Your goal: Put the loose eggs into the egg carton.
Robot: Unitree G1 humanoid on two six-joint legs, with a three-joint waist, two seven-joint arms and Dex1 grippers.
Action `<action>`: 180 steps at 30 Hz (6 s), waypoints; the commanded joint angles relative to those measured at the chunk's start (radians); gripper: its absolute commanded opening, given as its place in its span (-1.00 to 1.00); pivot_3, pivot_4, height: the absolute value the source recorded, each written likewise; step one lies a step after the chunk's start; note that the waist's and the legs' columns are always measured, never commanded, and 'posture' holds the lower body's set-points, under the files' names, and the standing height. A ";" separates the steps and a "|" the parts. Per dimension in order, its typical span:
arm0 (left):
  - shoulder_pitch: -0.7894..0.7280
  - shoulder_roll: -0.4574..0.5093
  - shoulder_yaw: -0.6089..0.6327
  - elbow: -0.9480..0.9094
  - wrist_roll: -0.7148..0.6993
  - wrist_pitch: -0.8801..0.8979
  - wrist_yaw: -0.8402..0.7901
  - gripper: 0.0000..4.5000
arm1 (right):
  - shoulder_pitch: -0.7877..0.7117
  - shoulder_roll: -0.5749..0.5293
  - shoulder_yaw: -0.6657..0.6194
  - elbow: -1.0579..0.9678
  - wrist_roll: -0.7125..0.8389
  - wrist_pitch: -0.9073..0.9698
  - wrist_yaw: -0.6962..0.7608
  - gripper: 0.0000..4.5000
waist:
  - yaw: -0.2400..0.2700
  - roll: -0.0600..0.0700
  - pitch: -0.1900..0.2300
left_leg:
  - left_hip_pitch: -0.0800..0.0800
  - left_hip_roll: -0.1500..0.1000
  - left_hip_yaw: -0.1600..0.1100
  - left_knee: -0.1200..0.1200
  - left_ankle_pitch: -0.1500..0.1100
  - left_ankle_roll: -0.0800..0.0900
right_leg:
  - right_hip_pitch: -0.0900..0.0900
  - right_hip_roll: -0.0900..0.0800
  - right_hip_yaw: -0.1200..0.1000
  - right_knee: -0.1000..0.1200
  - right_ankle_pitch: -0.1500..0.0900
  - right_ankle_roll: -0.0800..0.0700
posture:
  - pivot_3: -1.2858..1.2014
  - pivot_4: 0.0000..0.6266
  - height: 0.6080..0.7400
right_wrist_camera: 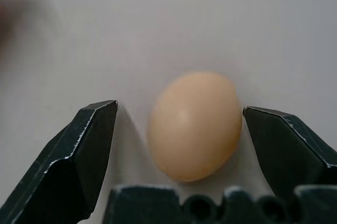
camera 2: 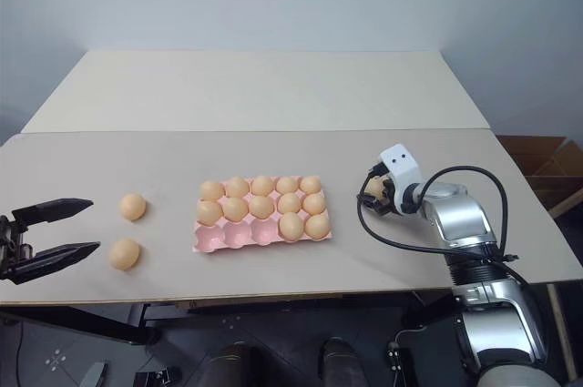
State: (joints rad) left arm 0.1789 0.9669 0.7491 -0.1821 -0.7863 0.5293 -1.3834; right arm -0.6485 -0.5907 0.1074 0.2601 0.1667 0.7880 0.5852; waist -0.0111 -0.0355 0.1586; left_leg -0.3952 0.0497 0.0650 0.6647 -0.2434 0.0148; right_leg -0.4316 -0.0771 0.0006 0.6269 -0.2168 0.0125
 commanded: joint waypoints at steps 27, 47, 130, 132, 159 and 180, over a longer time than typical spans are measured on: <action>-0.019 0.028 -0.026 -0.060 -0.046 0.024 -0.024 1.00 | 0.037 0.262 0.292 -0.754 0.150 0.311 -0.112 -0.16 | -0.003 -0.001 -0.001 | -0.002 0.001 0.002 0.000 0.001 -0.002 | -0.005 0.000 0.002 0.003 0.001 0.001 | 0.03 -0.52 1.00; 0.004 0.056 0.011 0.042 -0.002 0.001 -0.051 1.00 | 0.225 -0.135 -0.272 -0.829 0.338 0.125 0.232 0.99 | 0.002 -0.002 -0.001 | -0.003 0.001 0.001 0.000 0.001 -0.002 | -0.005 0.001 0.000 0.002 0.000 0.002 | 0.03 -0.52 1.00; -0.447 -0.089 -0.508 -0.010 0.193 0.042 0.276 0.99 | 0.536 -0.323 -0.449 -0.834 0.530 -0.227 0.360 1.00 | 0.009 -0.003 -0.001 | 0.008 0.000 0.004 -0.002 0.001 -0.002 | 0.005 0.002 0.007 -0.002 0.001 0.012 | 0.03 -0.52 1.00; -0.359 -0.062 -0.379 -0.012 0.180 0.002 0.238 0.99 | 0.531 -0.319 -0.429 -0.817 0.522 -0.243 0.378 1.00 | 0.005 -0.003 -0.001 | 0.008 0.000 0.004 -0.002 0.001 -0.002 | 0.005 0.002 0.008 -0.002 0.001 0.012 | 0.03 -0.52 1.00; 0.199 -0.140 0.160 -0.276 0.049 0.064 0.371 0.99 | 0.449 -0.322 -0.344 -0.614 0.436 -0.359 0.517 1.00 | 0.021 -0.004 -0.001 | 0.009 0.001 0.006 -0.002 0.001 -0.002 | 0.005 0.000 0.008 -0.002 -0.005 0.005 | 0.03 -0.52 1.00; -0.462 -0.259 -0.290 -0.025 0.168 0.672 1.199 0.99 | 0.467 -0.332 -0.378 -0.700 0.470 -0.313 0.443 1.00 | 0.021 -0.005 -0.001 | 0.010 -0.001 0.005 -0.002 0.001 -0.002 | 0.007 0.001 0.008 -0.001 0.004 0.007 | 0.03 -0.52 1.00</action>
State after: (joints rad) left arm -0.2434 0.7110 0.4964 -0.2302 -0.6446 1.2028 -0.1983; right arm -0.1672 -0.9158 -0.2400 -0.4086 0.6132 0.4703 1.0310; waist 0.0094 -0.0404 0.1572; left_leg -0.3851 0.0486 0.0698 0.6630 -0.2427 0.0127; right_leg -0.4243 -0.0761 0.0085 0.6257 -0.2130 0.0196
